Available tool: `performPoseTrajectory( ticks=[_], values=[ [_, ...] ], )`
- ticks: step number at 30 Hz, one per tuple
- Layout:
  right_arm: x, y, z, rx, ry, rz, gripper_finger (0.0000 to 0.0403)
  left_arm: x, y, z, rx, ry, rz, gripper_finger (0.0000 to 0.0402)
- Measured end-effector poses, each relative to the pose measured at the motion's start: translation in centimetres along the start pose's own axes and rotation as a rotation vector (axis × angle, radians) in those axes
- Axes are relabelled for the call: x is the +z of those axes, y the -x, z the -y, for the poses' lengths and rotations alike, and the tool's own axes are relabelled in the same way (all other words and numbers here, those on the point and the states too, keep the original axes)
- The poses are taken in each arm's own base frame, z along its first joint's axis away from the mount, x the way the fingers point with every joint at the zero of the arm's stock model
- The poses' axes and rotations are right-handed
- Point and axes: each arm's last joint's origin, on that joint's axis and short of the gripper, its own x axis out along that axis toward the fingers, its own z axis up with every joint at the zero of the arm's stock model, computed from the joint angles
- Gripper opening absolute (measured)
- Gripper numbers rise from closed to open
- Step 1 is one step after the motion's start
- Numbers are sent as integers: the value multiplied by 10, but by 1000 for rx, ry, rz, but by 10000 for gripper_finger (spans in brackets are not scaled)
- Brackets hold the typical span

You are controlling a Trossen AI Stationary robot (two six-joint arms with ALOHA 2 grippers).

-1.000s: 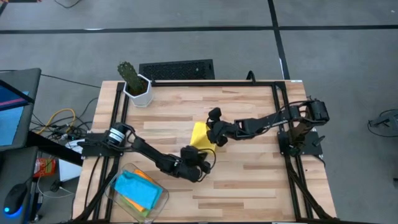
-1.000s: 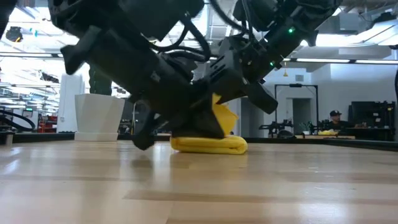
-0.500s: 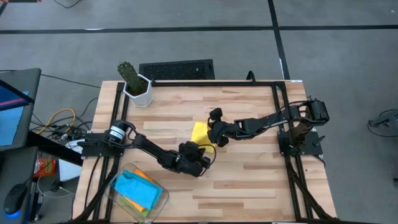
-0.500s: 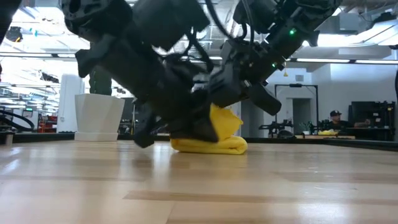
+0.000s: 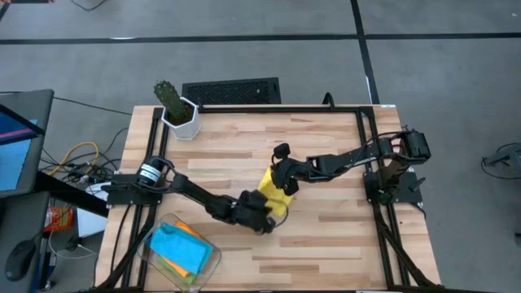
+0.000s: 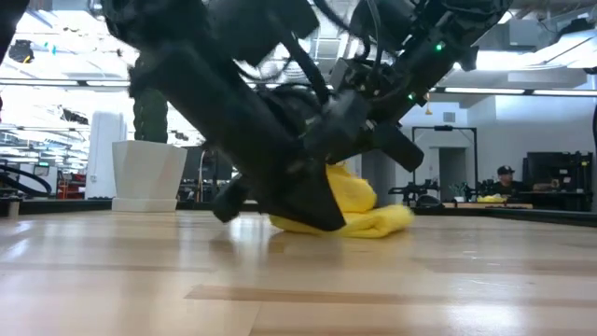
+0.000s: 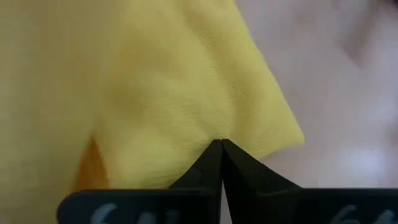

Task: Fold microfiber towels
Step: Fold the yellow microfiber towel

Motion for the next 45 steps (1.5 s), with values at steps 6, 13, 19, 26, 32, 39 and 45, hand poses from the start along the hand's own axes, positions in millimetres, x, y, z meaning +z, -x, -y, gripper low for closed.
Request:
performPoseTrajectory(
  ticks=[6, 13, 19, 26, 32, 39, 45],
  values=[
    [2, -8, -13, 81, -30, 28, 7, -12, 24, 4, 22, -101, -131, 0],
    [13, 3, -22, 74, 44, 69, 7, -13, 25, 0, 59, -92, -155, 0],
    [9, 0, -1, -5, 89, 62, 7, -15, 42, 0, 62, -184, -231, 0],
    [1, -3, 1, 24, 46, 29, 7, 21, 108, 9, 55, -103, -79, 0],
    [3, -3, 1, 27, 38, 46, 8, 23, 121, 12, 61, -56, 31, 0],
    [11, 0, 10, 21, 21, 42, 8, -10, 88, 29, -21, 78, 93, 0],
    [21, 2, 41, -89, 8, 42, 6, -24, 65, 20, 54, 179, 110, 0]
  ],
)
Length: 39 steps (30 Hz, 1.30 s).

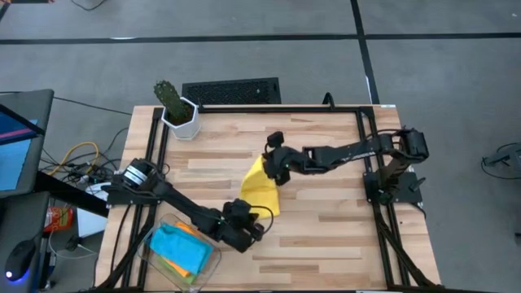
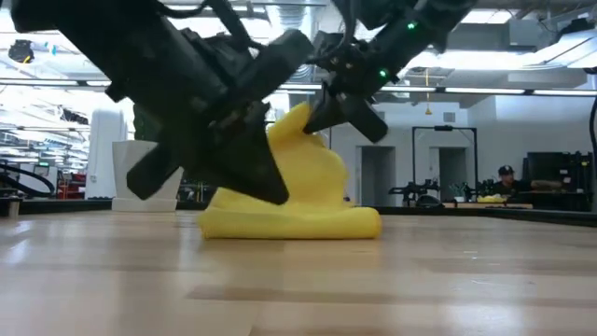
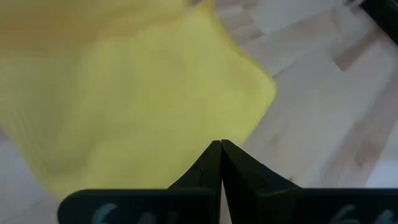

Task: Fold microfiber towels
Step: Fold the yellow microfiber towel

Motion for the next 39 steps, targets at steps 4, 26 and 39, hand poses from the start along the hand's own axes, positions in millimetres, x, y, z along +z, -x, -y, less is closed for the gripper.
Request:
performPoseTrajectory(
  ticks=[4, 26, 39],
  values=[
    [2, 0, 10, -17, -24, 1, 7, 4, -5, -5, 41, 3, -16, 0],
    [38, 14, -47, 137, -187, 84, 6, -4, 3, -1, 20, 68, 35, 0],
    [36, 5, -58, 153, -164, 50, 6, 4, -9, -6, 76, 83, 278, 0]
  ],
)
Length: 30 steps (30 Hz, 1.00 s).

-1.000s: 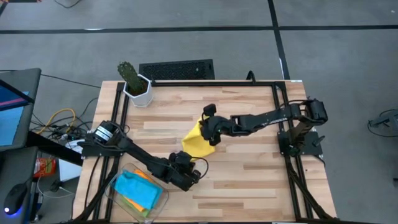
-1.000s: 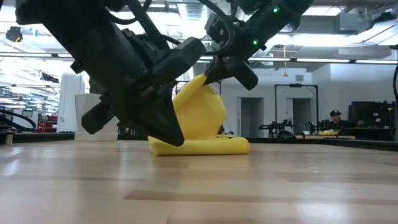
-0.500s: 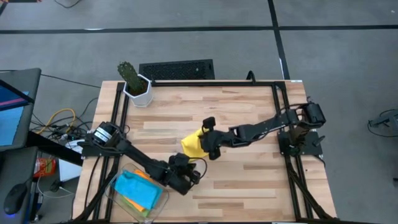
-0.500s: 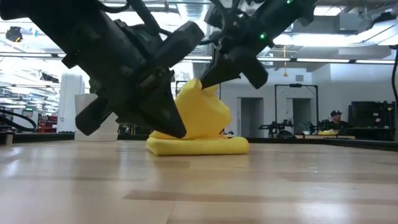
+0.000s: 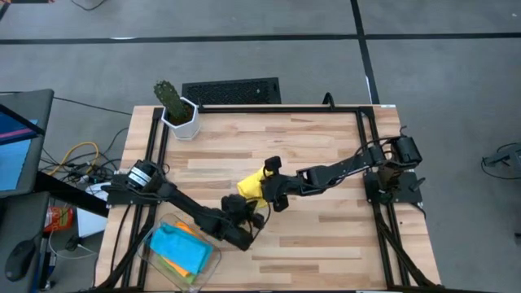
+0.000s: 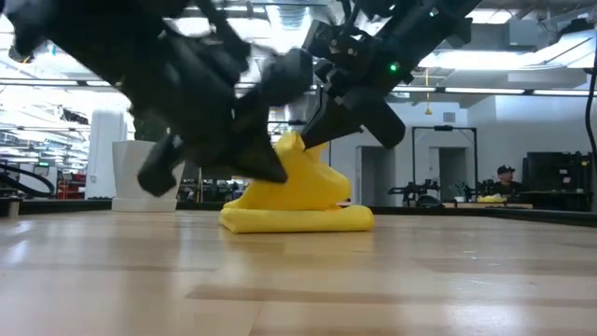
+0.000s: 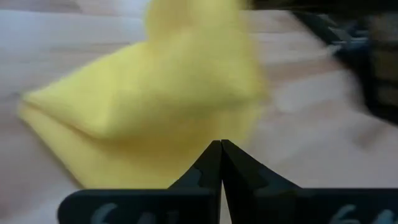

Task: Fold microfiber towels
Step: Fold the yellow microfiber towel

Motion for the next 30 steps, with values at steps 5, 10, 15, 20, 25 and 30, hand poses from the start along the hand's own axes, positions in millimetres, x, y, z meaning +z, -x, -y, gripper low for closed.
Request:
performPoseTrajectory(
  ticks=[5, 10, 15, 20, 25, 30],
  values=[
    [0, 0, -1, 7, 0, -3, 6, -7, -30, -9, 47, -26, -43, 0],
    [-2, -1, 1, -1, 14, -18, 6, -11, -39, -10, 40, -29, -88, 0],
    [-5, -7, 24, -127, 30, -11, 6, -13, -36, -10, 31, -37, -118, 0],
    [-13, -13, 45, -220, -34, -36, 6, -16, -33, -8, 15, -31, -139, 0],
    [-11, -14, 57, -312, -78, -1, 6, -18, -31, -5, -20, -41, -173, 0],
    [-8, -16, 45, -253, -99, 21, 6, -18, -31, -4, -24, -36, -174, 0]
  ],
)
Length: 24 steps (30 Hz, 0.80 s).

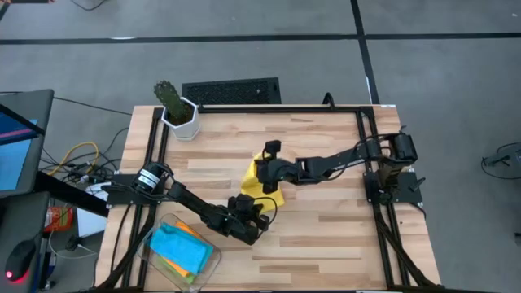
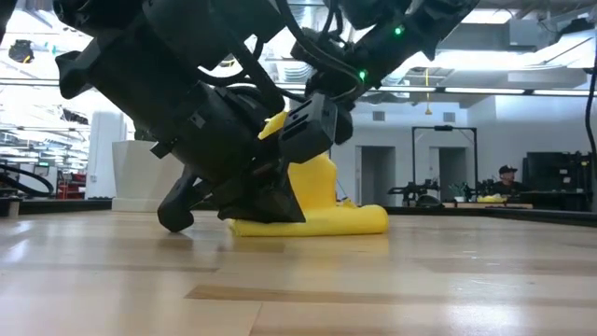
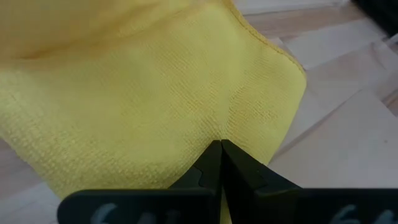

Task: Fold microfiber towels
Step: Fold the yellow microfiber towel

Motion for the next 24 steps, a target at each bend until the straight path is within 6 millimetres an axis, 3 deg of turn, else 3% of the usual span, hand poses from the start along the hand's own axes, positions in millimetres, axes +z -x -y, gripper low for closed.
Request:
performPoseTrajectory(
  ticks=[5, 10, 24],
  values=[
    [-3, -3, -29, 68, 13, -31, 6, 0, 0, 0, -1, 1, 0, 0],
    [1, 6, -53, 121, 75, -37, 6, 2, 2, 2, -9, 7, -14, 0],
    [8, 24, -78, 261, 64, -12, 6, 11, 13, 12, -72, 19, 4, 0]
  ],
)
